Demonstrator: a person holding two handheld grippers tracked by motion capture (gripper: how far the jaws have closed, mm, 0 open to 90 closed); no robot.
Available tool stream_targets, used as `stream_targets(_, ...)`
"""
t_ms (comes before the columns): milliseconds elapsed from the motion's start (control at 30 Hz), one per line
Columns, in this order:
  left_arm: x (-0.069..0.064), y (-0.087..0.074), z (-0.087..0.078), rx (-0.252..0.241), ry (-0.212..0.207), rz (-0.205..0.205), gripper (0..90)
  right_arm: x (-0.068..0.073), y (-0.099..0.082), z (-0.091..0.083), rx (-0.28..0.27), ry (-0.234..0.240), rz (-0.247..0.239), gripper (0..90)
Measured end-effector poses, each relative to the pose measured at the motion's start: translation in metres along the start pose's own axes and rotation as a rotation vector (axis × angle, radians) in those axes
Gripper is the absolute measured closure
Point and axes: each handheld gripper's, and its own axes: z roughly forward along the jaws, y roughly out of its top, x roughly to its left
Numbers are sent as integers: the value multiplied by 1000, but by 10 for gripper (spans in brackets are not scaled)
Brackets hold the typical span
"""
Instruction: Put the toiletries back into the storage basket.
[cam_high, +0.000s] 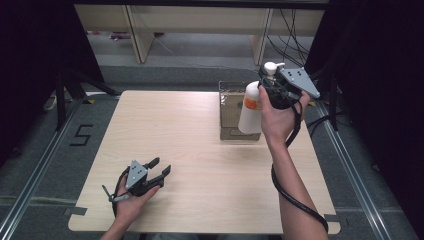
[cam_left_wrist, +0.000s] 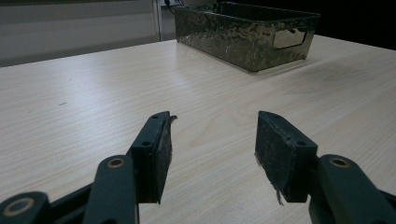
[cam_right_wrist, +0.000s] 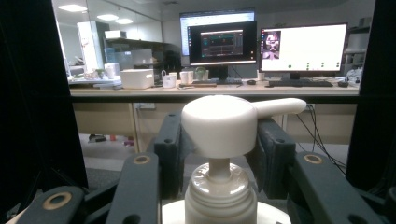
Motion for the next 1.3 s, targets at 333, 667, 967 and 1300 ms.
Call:
stream_targets(333, 0, 0, 0, 0, -1, 0, 453, 0, 1, 11, 0, 0, 1, 599)
stream_targets(667, 0, 0, 0, -2, -3, -4, 454, 1, 3, 23, 4, -7, 8, 599)
stream_targets(967, 1, 0, 0, -2, -4, -4, 454, 1, 4, 33, 2, -9, 0, 599)
stream_targets(1300, 0, 0, 0, -3, -4, -5, 454, 1, 2, 42, 11, -16, -1, 599)
